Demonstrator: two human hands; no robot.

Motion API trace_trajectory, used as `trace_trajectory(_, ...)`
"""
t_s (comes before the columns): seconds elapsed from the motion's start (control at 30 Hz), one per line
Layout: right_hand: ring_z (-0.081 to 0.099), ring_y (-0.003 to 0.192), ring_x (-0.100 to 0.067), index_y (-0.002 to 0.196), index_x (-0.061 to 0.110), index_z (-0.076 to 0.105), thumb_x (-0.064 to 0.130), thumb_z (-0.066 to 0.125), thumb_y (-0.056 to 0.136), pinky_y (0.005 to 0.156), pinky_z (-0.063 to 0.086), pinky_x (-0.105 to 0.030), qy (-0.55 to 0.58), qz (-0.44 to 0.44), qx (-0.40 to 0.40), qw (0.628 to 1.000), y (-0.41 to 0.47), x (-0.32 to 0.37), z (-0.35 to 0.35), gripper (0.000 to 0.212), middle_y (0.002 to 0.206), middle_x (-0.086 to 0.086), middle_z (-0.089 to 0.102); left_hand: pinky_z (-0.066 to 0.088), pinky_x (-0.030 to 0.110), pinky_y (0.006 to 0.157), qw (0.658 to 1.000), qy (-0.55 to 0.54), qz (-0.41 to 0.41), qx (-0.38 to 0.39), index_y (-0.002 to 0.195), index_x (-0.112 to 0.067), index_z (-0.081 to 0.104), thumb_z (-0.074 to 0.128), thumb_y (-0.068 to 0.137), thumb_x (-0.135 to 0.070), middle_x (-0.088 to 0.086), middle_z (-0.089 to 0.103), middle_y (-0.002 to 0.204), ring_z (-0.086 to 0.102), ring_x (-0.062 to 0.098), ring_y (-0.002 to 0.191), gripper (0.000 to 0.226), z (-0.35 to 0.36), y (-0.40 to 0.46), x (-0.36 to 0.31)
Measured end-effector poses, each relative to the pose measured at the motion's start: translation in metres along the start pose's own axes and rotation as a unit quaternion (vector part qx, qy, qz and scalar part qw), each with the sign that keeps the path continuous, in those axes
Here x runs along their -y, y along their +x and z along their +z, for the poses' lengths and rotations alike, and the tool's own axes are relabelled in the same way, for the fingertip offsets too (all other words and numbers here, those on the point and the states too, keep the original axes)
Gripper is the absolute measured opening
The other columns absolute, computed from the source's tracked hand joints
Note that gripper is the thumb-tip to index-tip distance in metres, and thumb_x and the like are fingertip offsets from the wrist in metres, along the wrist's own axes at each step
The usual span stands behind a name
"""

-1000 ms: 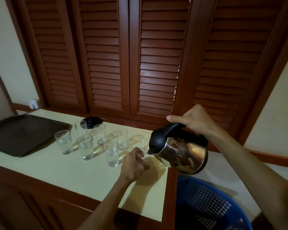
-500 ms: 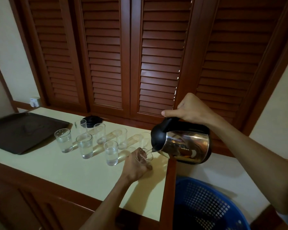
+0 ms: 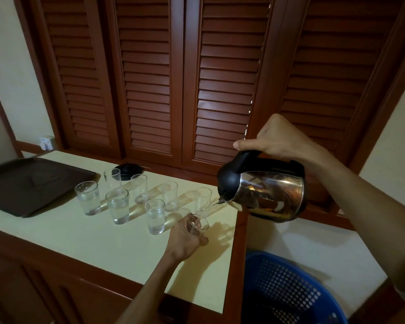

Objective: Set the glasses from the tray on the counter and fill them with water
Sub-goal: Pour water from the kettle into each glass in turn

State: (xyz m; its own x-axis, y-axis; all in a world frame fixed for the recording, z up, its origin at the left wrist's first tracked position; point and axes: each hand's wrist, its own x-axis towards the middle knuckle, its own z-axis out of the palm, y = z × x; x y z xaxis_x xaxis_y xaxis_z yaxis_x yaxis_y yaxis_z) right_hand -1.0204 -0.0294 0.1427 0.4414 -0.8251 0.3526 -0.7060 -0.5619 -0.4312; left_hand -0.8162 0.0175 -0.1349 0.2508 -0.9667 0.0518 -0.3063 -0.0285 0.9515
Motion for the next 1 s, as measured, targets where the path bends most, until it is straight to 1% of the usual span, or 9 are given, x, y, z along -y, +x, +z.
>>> trace_trajectory(0.07, 0.030, 0.026, -0.007, 0.040, 0.020, 0.043, 0.046, 0.083, 0.078, 0.048, 0.026, -0.028, 0.000, -0.001, -0.001, 1.000, 0.001, 0.002, -0.004, 0.061, 0.028, 0.012, 0.031, 0.050, 0.029, 0.060, 1.000, -0.007, -0.005, 0.000, 0.080, -0.019, 0.057, 0.077, 0.051, -0.012, -0.008, 0.065, 0.070, 0.057, 0.014, 0.060, 0.035, -0.001, -0.001, 0.001)
trace_trajectory(0.23, 0.026, 0.028, -0.008, 0.033, 0.021, 0.037, 0.047, 0.084, 0.077, 0.050, 0.025, -0.029, 0.006, 0.000, -0.016, 1.000, 0.001, 0.005, -0.012, 0.069, 0.031, 0.013, 0.027, 0.051, 0.030, 0.059, 1.000, -0.006, -0.012, 0.002, 0.077, -0.025, 0.059, 0.078, 0.049, -0.014, -0.008, 0.067, 0.069, 0.058, 0.014, 0.060, 0.036, -0.003, -0.001, 0.002)
trace_trajectory(0.37, 0.025, 0.028, -0.008, 0.037, 0.022, 0.038, 0.046, 0.083, 0.078, 0.049, 0.025, -0.028, 0.002, 0.001, -0.012, 1.000, -0.002, 0.008, -0.014, 0.065, 0.032, 0.014, 0.026, 0.051, 0.034, 0.059, 1.000, -0.012, -0.013, 0.008, 0.078, -0.018, 0.058, 0.077, 0.048, -0.013, -0.006, 0.065, 0.066, 0.055, 0.015, 0.057, 0.036, -0.004, -0.003, 0.003)
trace_trajectory(0.5, 0.024, 0.029, -0.007, 0.040, 0.019, 0.041, 0.047, 0.083, 0.078, 0.048, 0.024, -0.028, -0.006, 0.002, -0.013, 1.000, -0.002, 0.010, -0.016, 0.063, 0.032, 0.014, 0.026, 0.049, 0.035, 0.059, 1.000, -0.012, -0.012, 0.012, 0.076, -0.020, 0.059, 0.076, 0.049, -0.013, -0.009, 0.065, 0.064, 0.055, 0.014, 0.056, 0.033, -0.005, -0.003, 0.004)
trace_trajectory(0.6, 0.023, 0.031, -0.008, 0.038, 0.020, 0.039, 0.048, 0.084, 0.076, 0.049, 0.024, -0.029, -0.004, 0.000, -0.018, 1.000, -0.001, 0.011, -0.016, 0.064, 0.033, 0.013, 0.026, 0.047, 0.030, 0.057, 1.000, -0.011, -0.014, 0.016, 0.079, -0.017, 0.059, 0.077, 0.053, -0.007, -0.011, 0.062, 0.061, 0.052, 0.012, 0.054, 0.032, -0.007, -0.007, -0.001)
trace_trajectory(0.73, 0.023, 0.032, -0.007, 0.037, 0.022, 0.038, 0.049, 0.084, 0.074, 0.051, 0.025, -0.031, 0.007, 0.000, -0.020, 1.000, -0.003, 0.009, -0.014, 0.065, 0.035, 0.012, 0.027, 0.044, 0.015, 0.052, 1.000, 0.009, 0.000, 0.008, 0.083, -0.008, 0.059, 0.078, 0.063, 0.007, -0.015, 0.064, 0.069, 0.054, -0.001, 0.053, 0.031, -0.008, -0.009, -0.008)
trace_trajectory(0.87, 0.024, 0.033, -0.008, 0.035, 0.019, 0.042, 0.050, 0.084, 0.075, 0.049, 0.024, -0.028, 0.023, -0.003, -0.028, 0.999, -0.005, 0.005, -0.012, 0.065, 0.035, 0.010, 0.028, 0.041, 0.016, 0.047, 1.000, 0.029, 0.009, 0.002, 0.090, -0.002, 0.060, 0.080, 0.064, 0.006, -0.012, 0.063, 0.068, 0.052, 0.010, 0.056, 0.034, -0.012, -0.007, -0.024)
trace_trajectory(0.93, 0.027, 0.035, -0.010, 0.040, 0.010, 0.052, 0.050, 0.083, 0.075, 0.046, 0.025, -0.026, 0.034, 0.000, -0.029, 0.999, -0.007, 0.004, -0.011, 0.061, 0.036, 0.008, 0.031, 0.042, 0.015, 0.047, 1.000, 0.025, 0.015, -0.002, 0.092, -0.003, 0.062, 0.082, 0.066, 0.006, -0.009, 0.065, 0.071, 0.054, 0.010, 0.057, 0.034, -0.014, -0.007, -0.038)
trace_trajectory(1.0, 0.028, 0.036, -0.010, 0.044, 0.006, 0.059, 0.049, 0.083, 0.076, 0.043, 0.025, -0.020, 0.053, 0.005, -0.045, 0.998, -0.009, 0.000, -0.010, 0.059, 0.036, 0.008, 0.032, 0.045, 0.020, 0.049, 1.000, 0.016, 0.019, 0.000, 0.093, -0.004, 0.063, 0.081, 0.067, 0.006, -0.003, 0.066, 0.071, 0.056, 0.014, 0.059, 0.034, -0.018, -0.006, -0.052)
